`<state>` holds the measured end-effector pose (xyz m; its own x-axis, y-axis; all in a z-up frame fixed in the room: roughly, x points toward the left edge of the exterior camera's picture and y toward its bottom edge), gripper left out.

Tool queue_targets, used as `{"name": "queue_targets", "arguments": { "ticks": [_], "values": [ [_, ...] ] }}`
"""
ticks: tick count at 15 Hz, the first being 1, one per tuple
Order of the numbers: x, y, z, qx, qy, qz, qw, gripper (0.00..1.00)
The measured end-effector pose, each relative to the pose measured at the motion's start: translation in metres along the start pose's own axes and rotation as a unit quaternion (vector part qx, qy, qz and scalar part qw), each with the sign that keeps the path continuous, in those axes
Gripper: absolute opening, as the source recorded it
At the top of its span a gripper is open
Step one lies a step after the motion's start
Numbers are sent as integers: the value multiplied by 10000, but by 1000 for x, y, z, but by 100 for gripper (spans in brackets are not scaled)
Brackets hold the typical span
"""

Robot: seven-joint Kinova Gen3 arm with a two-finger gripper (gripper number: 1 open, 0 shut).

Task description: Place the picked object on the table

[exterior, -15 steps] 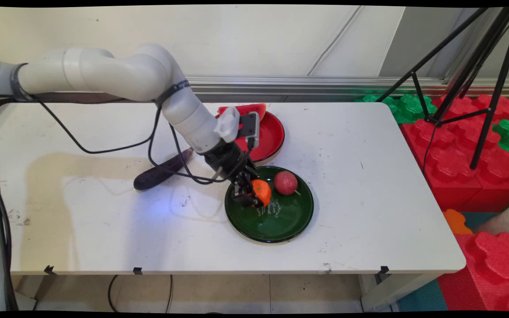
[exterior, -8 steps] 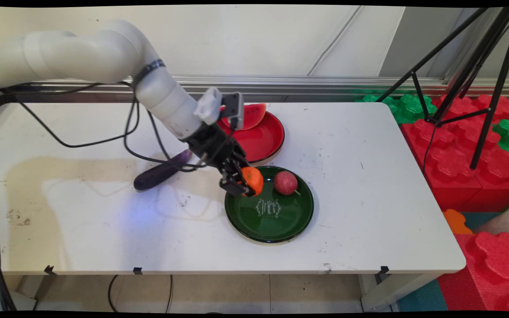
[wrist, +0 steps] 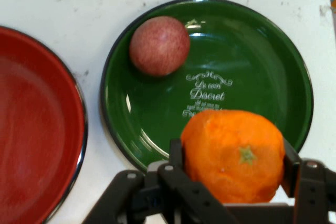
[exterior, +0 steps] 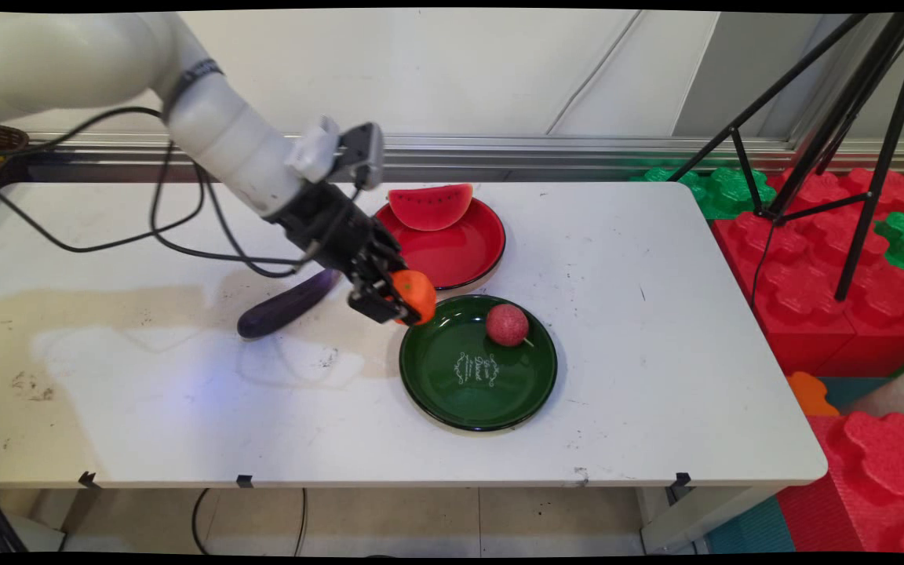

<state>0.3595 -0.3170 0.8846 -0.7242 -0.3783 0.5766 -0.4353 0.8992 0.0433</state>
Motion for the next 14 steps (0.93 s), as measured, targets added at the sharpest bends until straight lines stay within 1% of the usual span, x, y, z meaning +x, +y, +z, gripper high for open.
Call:
{"name": "queue_targets", "arguments": {
  "ticks": [3, 5, 8, 14],
  "values": [
    [-13, 1, -24, 60, -22, -130, 9999, 0],
    [-20, 1, -33, 75, -56, -199, 9998, 0],
    [-37, 1, -48, 96, -168, -363, 9992, 0],
    [-61, -3, -51, 137, -385, -598, 9974, 0]
  ]
}}
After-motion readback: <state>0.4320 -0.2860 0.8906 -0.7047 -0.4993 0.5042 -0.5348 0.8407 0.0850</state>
